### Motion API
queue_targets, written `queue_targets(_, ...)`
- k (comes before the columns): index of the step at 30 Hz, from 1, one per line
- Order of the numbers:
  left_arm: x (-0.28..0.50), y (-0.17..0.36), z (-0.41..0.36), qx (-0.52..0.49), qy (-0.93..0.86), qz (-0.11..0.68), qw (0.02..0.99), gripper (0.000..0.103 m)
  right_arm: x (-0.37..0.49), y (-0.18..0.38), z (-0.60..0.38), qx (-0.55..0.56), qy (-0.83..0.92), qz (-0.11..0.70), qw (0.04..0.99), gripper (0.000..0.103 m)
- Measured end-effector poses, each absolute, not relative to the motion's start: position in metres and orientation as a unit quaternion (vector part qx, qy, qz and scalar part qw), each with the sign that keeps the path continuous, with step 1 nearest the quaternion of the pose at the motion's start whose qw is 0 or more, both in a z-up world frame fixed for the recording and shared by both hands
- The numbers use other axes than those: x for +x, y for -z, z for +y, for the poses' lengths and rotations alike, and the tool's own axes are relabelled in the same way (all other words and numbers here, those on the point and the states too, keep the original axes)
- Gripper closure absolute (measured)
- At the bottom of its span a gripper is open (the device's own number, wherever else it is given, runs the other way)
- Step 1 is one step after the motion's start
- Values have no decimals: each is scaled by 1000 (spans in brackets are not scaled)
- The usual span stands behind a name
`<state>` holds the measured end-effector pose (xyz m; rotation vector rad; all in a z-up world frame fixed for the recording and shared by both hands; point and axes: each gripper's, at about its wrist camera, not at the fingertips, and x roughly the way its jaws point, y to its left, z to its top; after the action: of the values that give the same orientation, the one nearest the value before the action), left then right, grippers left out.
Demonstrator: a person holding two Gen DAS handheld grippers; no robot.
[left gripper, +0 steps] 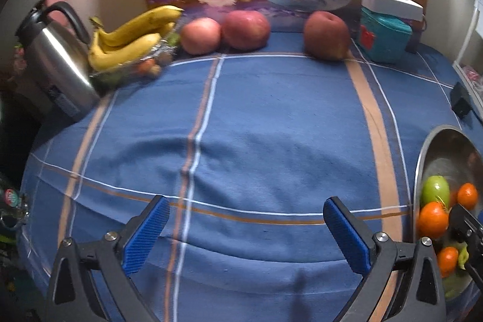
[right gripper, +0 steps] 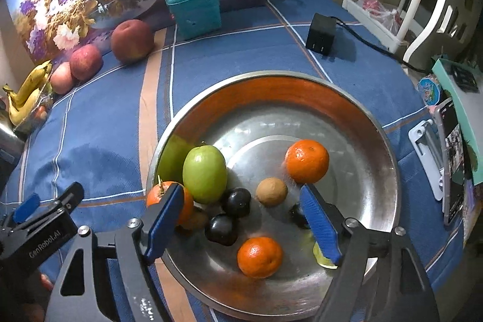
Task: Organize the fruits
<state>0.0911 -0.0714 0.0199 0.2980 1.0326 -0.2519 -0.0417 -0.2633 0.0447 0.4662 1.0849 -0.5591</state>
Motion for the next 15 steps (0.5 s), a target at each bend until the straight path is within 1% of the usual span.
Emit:
queue_targets(2, 90, -21, -66, 138, 112, 486, 856, 0, -43, -46, -261, 218, 255, 498, 799, 21)
queue_targets(4, 88, -22, -63, 140, 101, 483, 858, 0, -44, -47, -258, 217, 252, 493, 804, 10)
queue_targets(7, 83, -22, -60, 163, 71, 475, 862, 0, -44, -48, -251, 204, 250, 490, 810, 9)
queue_targets(11, 78, -22, -54, 159, 66, 473, 864, 0, -44, -50, -242, 194, 245, 488, 815, 9)
queue_targets(15, 68, -22, -50, 177, 50, 471, 862, 0, -47, -51, -232, 186, 240, 488, 819, 9)
